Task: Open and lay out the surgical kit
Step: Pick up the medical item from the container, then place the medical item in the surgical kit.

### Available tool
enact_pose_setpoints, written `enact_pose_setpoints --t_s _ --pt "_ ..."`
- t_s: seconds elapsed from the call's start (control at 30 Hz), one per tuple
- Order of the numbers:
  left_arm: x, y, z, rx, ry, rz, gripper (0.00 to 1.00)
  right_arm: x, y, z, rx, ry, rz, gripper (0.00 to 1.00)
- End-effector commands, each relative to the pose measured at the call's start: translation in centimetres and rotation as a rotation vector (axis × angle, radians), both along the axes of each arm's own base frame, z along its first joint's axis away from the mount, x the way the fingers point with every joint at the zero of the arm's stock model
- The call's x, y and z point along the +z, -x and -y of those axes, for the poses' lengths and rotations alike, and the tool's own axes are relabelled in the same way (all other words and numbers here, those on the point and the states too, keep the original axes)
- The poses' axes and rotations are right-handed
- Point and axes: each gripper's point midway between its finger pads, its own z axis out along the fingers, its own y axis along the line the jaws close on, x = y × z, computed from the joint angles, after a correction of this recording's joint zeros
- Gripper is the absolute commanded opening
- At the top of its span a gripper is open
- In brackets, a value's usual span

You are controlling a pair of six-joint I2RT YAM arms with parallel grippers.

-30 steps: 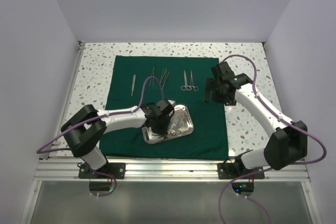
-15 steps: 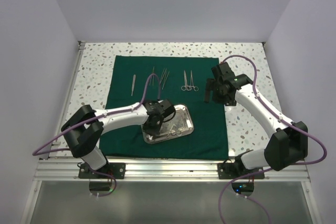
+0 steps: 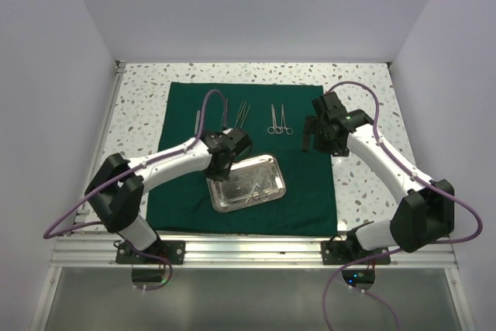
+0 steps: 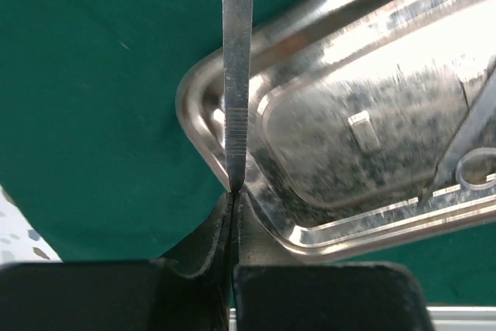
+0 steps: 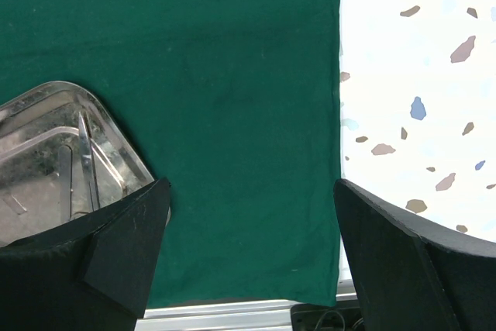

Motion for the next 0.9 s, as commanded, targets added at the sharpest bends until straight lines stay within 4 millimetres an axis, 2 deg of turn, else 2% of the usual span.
enact_pose_setpoints --t_s 0.0,0.13,0.2,0.27,0.33,0.4,0.43,0.47,0.5,0.53,0.6,0.67,0.7,0.73,0.8,0.87 --pt "3.6 -4.2 -1.0 0.034 0.037 0.132 0.00 1.7 -0.9 0.0 0.007 -0.009 0.061 0.90" --pt "5.2 -9.1 -2.9 0.076 0.018 0.215 0.00 1.6 -1.0 0.0 0.010 -0.003 0.058 0.90" --pt "5.3 -10.8 -3.6 0.086 0.002 0.229 0.00 1.5 -1.0 0.0 0.014 0.001 0.054 0.90" --pt "5.2 -13.7 -4.8 0.109 -0.003 0.254 0.00 1.4 -1.0 0.1 0.015 0.006 0.049 0.90" --pt "4.0 -16.3 -6.4 0.145 -0.012 0.244 0.00 1.4 -1.0 0.1 0.019 0.008 0.047 0.90" --pt "3.8 -18.9 -7.3 0.176 0.005 0.257 0.00 1.4 -1.0 0.2 0.016 0.015 0.046 0.90" --pt "2.3 -19.7 -7.5 0.167 -0.014 0.232 0.00 1.6 -1.0 0.3 0.015 0.016 0.048 0.90" --pt "1.9 -20.5 -7.6 0.170 -0.016 0.230 0.00 1.6 -0.9 0.4 0.014 0.020 0.045 0.90" --pt "2.1 -21.7 -8.0 0.181 -0.022 0.246 0.00 1.7 -1.0 0.5 0.010 0.026 0.045 0.90" --pt "0.5 -22.2 -8.3 0.181 -0.049 0.211 0.00 1.9 -1.0 0.6 0.008 0.026 0.052 0.90" --pt "0.3 -23.1 -8.9 0.198 -0.057 0.197 0.00 2.0 -0.9 0.8 0.003 0.037 0.056 0.90" --pt "-0.7 -23.2 -9.0 0.197 -0.065 0.163 0.00 2.1 -0.7 1.0 0.002 0.043 0.058 0.91" --pt "-0.5 -23.3 -8.9 0.192 -0.060 0.163 0.04 2.1 -0.6 1.2 -0.004 0.043 0.061 0.91" --pt "-0.4 -23.1 -8.9 0.192 -0.061 0.159 0.12 1.9 -0.4 1.3 -0.008 0.046 0.058 0.91" --pt "-0.1 -22.8 -9.2 0.192 -0.069 0.163 0.35 1.8 -0.3 1.4 -0.014 0.043 0.057 0.91" --pt "1.1 -22.4 -9.6 0.195 -0.075 0.179 0.42 1.3 -0.1 1.4 -0.017 0.041 0.048 0.91"
